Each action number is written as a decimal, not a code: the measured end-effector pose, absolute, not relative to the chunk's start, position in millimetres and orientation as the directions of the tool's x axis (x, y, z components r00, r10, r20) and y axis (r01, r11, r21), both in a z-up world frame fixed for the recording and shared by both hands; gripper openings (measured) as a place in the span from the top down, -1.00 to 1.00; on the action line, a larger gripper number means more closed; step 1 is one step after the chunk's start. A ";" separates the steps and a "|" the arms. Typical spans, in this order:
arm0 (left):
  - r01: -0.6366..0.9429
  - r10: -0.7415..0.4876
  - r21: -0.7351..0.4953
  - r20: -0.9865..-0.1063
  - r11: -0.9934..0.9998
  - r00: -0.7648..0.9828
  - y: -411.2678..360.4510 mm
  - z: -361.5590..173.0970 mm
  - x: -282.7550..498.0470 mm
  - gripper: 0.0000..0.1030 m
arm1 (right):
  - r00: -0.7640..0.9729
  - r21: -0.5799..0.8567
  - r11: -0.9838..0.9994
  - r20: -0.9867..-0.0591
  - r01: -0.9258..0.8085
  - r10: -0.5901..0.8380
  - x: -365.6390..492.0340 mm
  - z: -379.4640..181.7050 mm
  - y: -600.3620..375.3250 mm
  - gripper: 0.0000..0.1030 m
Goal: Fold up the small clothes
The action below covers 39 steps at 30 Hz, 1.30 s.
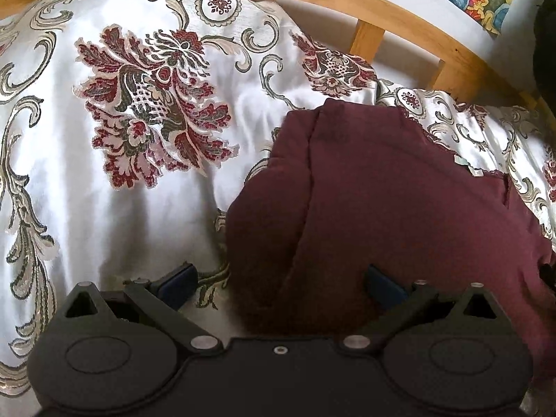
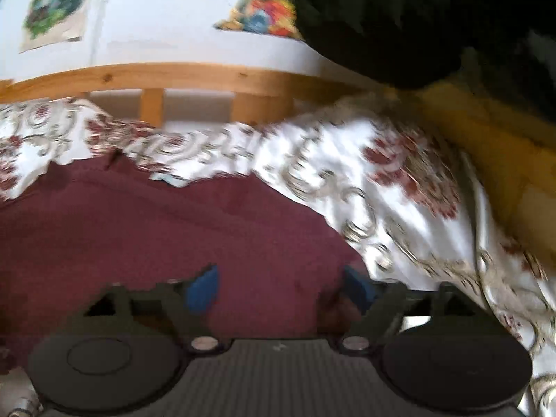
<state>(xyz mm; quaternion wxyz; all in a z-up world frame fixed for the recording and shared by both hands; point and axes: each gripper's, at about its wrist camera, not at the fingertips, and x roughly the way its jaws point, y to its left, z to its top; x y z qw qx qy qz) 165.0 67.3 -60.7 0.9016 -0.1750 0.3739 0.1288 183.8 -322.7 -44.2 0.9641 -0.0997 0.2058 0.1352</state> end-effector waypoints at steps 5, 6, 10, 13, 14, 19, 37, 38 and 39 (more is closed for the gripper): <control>-0.358 0.114 -0.205 -0.709 0.911 0.696 71.1 -55.5 168.0 -0.98 | 0.797 -0.102 0.902 -0.516 -0.420 0.313 186.9 -60.3 -307.7 -0.89; -0.364 0.132 -0.200 -0.693 0.910 0.709 73.8 -51.4 168.1 -0.98 | 0.785 -0.089 0.904 -0.537 -0.418 0.310 189.5 -64.7 -307.8 -0.93; -0.398 0.192 -0.205 -0.627 0.894 0.755 88.7 -37.3 172.0 -0.98 | 0.775 -0.044 0.914 -0.548 -0.402 0.314 195.9 -70.5 -312.1 -0.99; -0.401 0.177 -0.231 -0.631 0.887 0.755 102.5 -34.7 184.9 -0.98 | 0.781 -0.056 0.914 -0.542 -0.402 0.310 194.2 -72.9 -313.0 -0.99; -0.390 0.152 -0.249 -0.637 0.887 0.755 106.0 -35.6 189.5 -0.97 | 0.783 -0.060 0.914 -0.539 -0.402 0.310 194.6 -73.6 -312.8 -0.99; -0.368 0.093 -0.281 -0.670 0.886 0.737 104.1 -42.1 201.2 -0.85 | 0.784 -0.052 0.914 -0.534 -0.403 0.315 194.3 -75.3 -313.2 -0.99; -0.141 -0.151 -0.347 -0.691 0.927 0.707 120.6 -47.7 210.3 0.05 | 0.784 -0.046 0.914 -0.532 -0.403 0.319 194.6 -76.9 -313.7 -0.99; -0.146 -0.159 -0.365 -0.686 0.920 0.709 122.9 -47.1 207.7 0.08 | 0.784 -0.046 0.914 -0.532 -0.403 0.319 194.5 -76.9 -313.7 -0.99; -0.151 -0.166 -0.380 -0.682 0.913 0.712 125.2 -46.3 204.8 0.09 | 0.784 -0.046 0.914 -0.532 -0.403 0.319 194.6 -77.0 -313.7 -0.99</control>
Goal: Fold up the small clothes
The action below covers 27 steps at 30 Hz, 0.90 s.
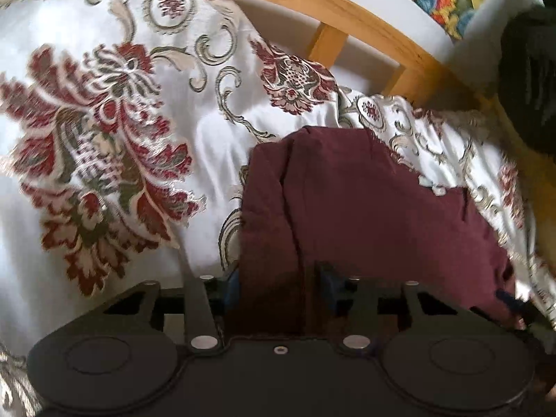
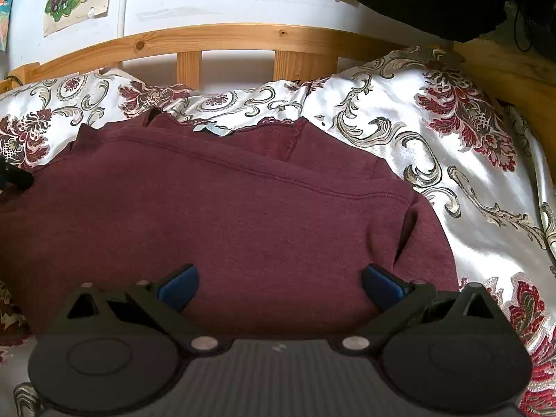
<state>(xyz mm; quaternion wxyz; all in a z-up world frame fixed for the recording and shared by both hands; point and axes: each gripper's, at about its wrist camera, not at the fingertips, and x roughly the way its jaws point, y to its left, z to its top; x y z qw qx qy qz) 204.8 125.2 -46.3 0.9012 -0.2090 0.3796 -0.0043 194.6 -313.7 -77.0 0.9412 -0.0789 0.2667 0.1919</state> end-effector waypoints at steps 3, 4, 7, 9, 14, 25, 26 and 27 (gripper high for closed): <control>-0.162 -0.174 -0.402 -0.677 0.901 0.715 128.6 -46.4 200.2 0.19 | 0.784 -0.047 0.914 -0.532 -0.403 0.319 194.7 -77.1 -313.8 -0.99; -0.167 -0.174 -0.406 -0.678 0.898 0.714 129.3 -46.6 199.4 0.22 | 0.784 -0.047 0.914 -0.532 -0.403 0.319 194.7 -77.1 -313.9 -0.99; -0.186 -0.160 -0.402 -0.685 0.897 0.710 127.0 -43.8 197.9 0.34 | 0.784 -0.046 0.914 -0.532 -0.403 0.319 194.8 -77.1 -313.9 -0.99; -0.206 -0.133 -0.382 -0.695 0.901 0.706 123.8 -39.7 197.0 0.49 | 0.784 -0.046 0.914 -0.532 -0.403 0.319 194.8 -77.1 -313.9 -0.99; -0.234 -0.060 -0.294 -0.730 0.927 0.681 119.3 -35.6 194.7 0.63 | 0.784 -0.046 0.914 -0.532 -0.404 0.319 195.0 -77.2 -314.1 -0.99; -0.268 -0.023 -0.276 -0.736 0.923 0.677 121.1 -38.2 190.3 0.41 | 0.784 -0.046 0.914 -0.532 -0.404 0.320 195.4 -77.5 -314.1 -0.99; -0.267 -0.041 -0.306 -0.724 0.914 0.688 123.2 -37.8 188.1 0.22 | 0.784 -0.046 0.914 -0.532 -0.404 0.320 195.3 -77.5 -314.2 -0.99; -0.270 -0.055 -0.333 -0.714 0.903 0.698 123.7 -37.4 185.7 0.14 | 0.784 -0.045 0.914 -0.532 -0.404 0.320 195.3 -77.4 -314.3 -0.99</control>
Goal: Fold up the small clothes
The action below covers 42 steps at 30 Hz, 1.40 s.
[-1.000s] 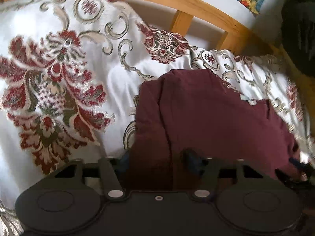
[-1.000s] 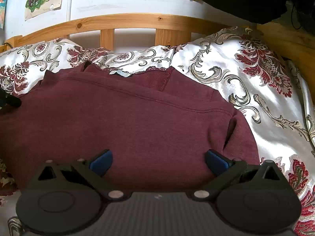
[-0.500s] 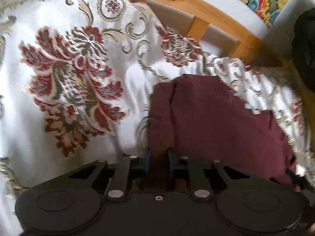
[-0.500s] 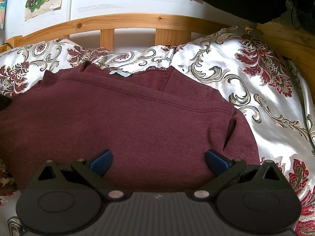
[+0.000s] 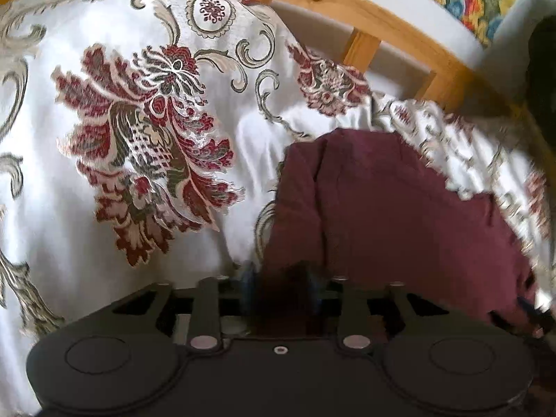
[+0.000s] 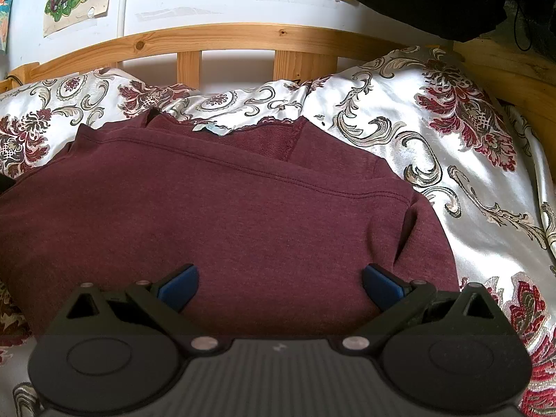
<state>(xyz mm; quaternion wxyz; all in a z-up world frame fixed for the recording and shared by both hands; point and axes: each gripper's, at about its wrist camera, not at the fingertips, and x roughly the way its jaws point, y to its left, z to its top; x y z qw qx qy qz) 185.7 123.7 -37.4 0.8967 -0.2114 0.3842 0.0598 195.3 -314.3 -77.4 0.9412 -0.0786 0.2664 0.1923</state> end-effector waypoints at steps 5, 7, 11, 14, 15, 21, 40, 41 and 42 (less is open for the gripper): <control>-0.284 -0.073 -0.407 -0.671 0.868 0.738 123.6 -35.8 172.9 -0.50 | 0.784 -0.045 0.913 -0.532 -0.404 0.321 195.2 -77.4 -314.2 -0.99; -0.258 -0.092 -0.426 -0.646 0.867 0.758 121.6 -35.3 169.5 -0.58 | 0.784 -0.045 0.913 -0.532 -0.404 0.321 195.2 -77.4 -314.3 -0.99; -0.188 -0.115 -0.402 -0.620 0.896 0.776 115.6 -31.1 178.7 -0.84 | 0.784 -0.045 0.914 -0.531 -0.404 0.321 194.9 -77.3 -314.2 -0.99; -0.101 -0.165 -0.372 -0.618 0.923 0.769 111.0 -33.7 194.3 -0.89 | 0.784 -0.044 0.913 -0.531 -0.404 0.322 194.8 -77.3 -314.3 -0.99; -0.070 -0.184 -0.360 -0.625 0.930 0.759 109.4 -36.7 200.5 -0.89 | 0.784 -0.044 0.914 -0.530 -0.404 0.322 195.1 -77.5 -314.3 -0.99; 0.025 -0.247 -0.308 -0.709 0.951 0.660 105.7 -57.2 233.6 -0.89 | 0.786 -0.037 0.914 -0.525 -0.404 0.326 195.2 -78.7 -315.2 -0.99; -0.048 -0.214 -0.299 -0.777 0.953 0.592 84.0 -59.8 197.3 -0.95 | 0.786 -0.034 0.914 -0.524 -0.404 0.328 195.1 -78.9 -315.4 -0.99; -0.050 -0.208 -0.291 -0.782 0.955 0.588 82.1 -59.8 198.8 -0.97 | 0.786 -0.034 0.914 -0.523 -0.404 0.328 195.0 -78.9 -315.5 -0.99; -0.052 -0.205 -0.289 -0.784 0.956 0.587 81.8 -59.8 199.2 -0.98 | 0.786 -0.034 0.914 -0.523 -0.404 0.328 195.0 -78.9 -315.4 -0.99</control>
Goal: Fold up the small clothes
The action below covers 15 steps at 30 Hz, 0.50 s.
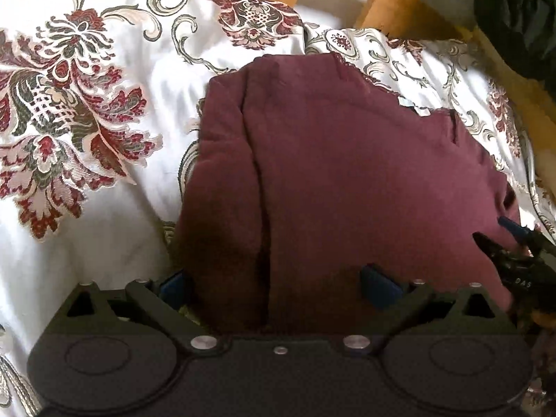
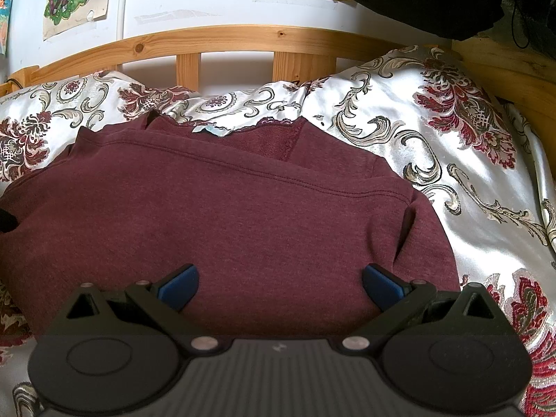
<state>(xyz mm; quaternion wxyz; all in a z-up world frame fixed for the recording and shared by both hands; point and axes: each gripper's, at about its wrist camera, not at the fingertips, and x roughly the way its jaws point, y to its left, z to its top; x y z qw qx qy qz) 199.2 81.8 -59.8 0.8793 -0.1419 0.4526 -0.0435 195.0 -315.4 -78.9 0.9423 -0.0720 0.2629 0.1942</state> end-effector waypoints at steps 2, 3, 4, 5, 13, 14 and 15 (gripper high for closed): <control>-0.058 -0.206 -0.295 -0.781 0.954 0.589 81.9 -59.6 199.7 -0.98 | 0.786 -0.034 0.914 -0.523 -0.404 0.328 195.0 -78.9 -315.3 -0.99; -0.059 -0.209 -0.301 -0.779 0.952 0.591 82.8 -59.5 199.3 -0.98 | 0.786 -0.034 0.914 -0.524 -0.404 0.328 195.0 -78.9 -315.3 -0.99; -0.060 -0.212 -0.305 -0.777 0.951 0.592 83.3 -59.4 199.2 -0.98 | 0.786 -0.034 0.914 -0.524 -0.404 0.328 195.2 -79.0 -315.1 -0.99; -0.062 -0.214 -0.308 -0.776 0.949 0.593 83.9 -59.0 198.9 -0.98 | 0.786 -0.034 0.914 -0.524 -0.404 0.328 195.0 -78.9 -315.3 -0.99; -0.084 -0.222 -0.335 -0.772 0.938 0.596 86.3 -59.0 199.0 -0.98 | 0.810 0.005 0.933 -0.495 -0.360 0.315 179.7 -50.2 -305.5 -0.99; -0.084 -0.224 -0.338 -0.771 0.937 0.596 87.0 -59.4 199.1 -0.98 | 0.808 0.020 0.924 -0.478 -0.383 0.345 175.2 -45.8 -302.4 -0.99; -0.084 -0.227 -0.341 -0.769 0.936 0.597 87.6 -59.6 199.3 -0.98 | 0.808 0.020 0.916 -0.464 -0.401 0.363 170.4 -43.0 -297.5 -0.99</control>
